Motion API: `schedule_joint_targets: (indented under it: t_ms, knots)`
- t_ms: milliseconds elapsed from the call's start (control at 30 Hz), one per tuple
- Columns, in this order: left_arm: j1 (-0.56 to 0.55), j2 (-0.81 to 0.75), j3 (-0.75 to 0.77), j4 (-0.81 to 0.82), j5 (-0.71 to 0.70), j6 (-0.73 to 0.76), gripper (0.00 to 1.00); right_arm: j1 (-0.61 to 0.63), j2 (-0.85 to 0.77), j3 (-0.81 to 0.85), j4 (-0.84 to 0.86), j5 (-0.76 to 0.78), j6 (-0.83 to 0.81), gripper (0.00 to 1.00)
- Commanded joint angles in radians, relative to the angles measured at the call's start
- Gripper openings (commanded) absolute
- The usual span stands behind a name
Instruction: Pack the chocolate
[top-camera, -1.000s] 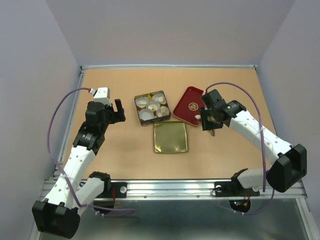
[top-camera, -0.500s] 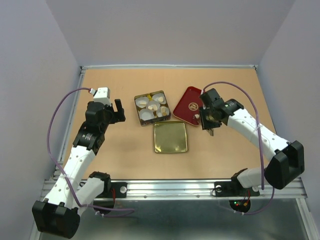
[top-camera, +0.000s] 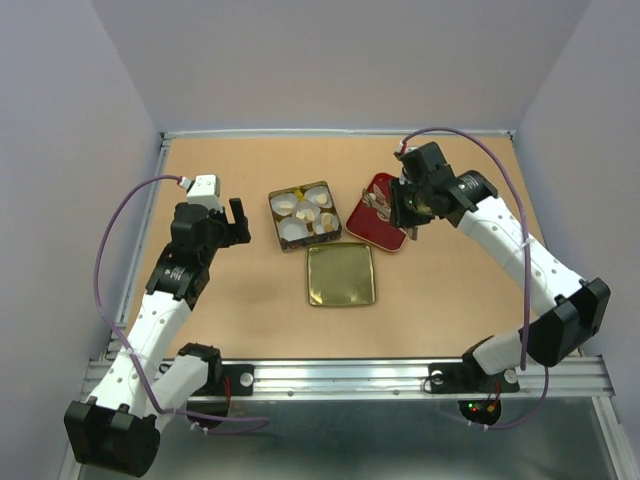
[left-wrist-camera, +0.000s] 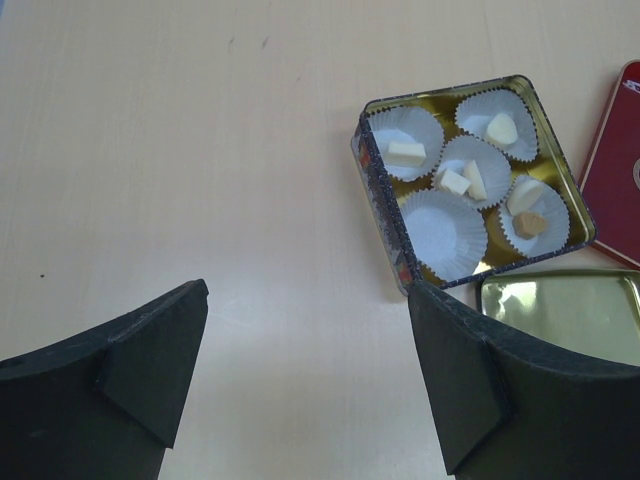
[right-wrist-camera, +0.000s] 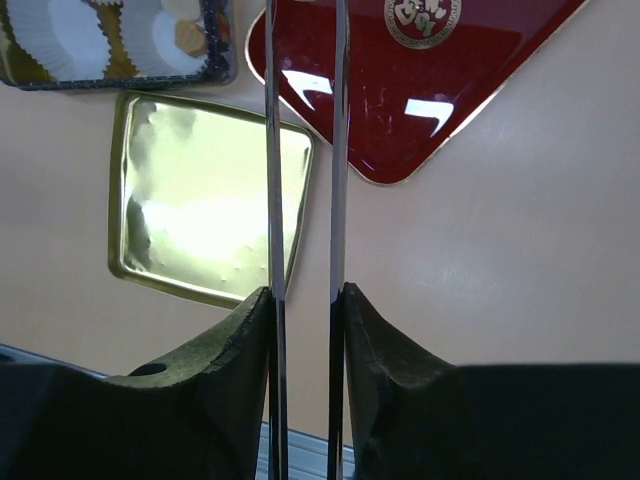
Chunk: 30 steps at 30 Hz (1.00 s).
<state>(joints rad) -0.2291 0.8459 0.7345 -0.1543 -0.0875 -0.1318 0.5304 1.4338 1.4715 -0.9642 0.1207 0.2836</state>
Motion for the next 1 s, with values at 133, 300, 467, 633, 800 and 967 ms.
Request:
schedule_joint_targets:
  t_ms: [133, 300, 467, 633, 800, 967]
  knots:
    - [-0.001, 0.010, 0.014, 0.032, -0.014, 0.014, 0.93, 0.043, 0.077, 0.164, 0.007, -0.104, 0.023, 0.33]
    - [-0.001, 0.013, 0.009, 0.038, -0.015, 0.008, 0.93, 0.143, 0.132, 0.219, 0.010, -0.104, 0.043, 0.33]
    - [0.000, 0.016, 0.006, 0.038, -0.018, 0.004, 0.93, 0.226, 0.194, 0.268, 0.027, -0.112, 0.065, 0.33]
    - [-0.001, 0.021, 0.000, 0.039, -0.023, 0.004, 0.93, 0.272, 0.243, 0.311, 0.030, -0.116, 0.066, 0.33]
    - [-0.001, 0.028, 0.005, 0.044, -0.029, 0.009, 0.93, 0.284, 0.267, 0.316, 0.032, -0.145, 0.058, 0.33]
    - [-0.001, 0.036, 0.008, 0.050, -0.031, 0.009, 0.93, 0.286, 0.284, 0.329, 0.038, -0.153, 0.051, 0.34]
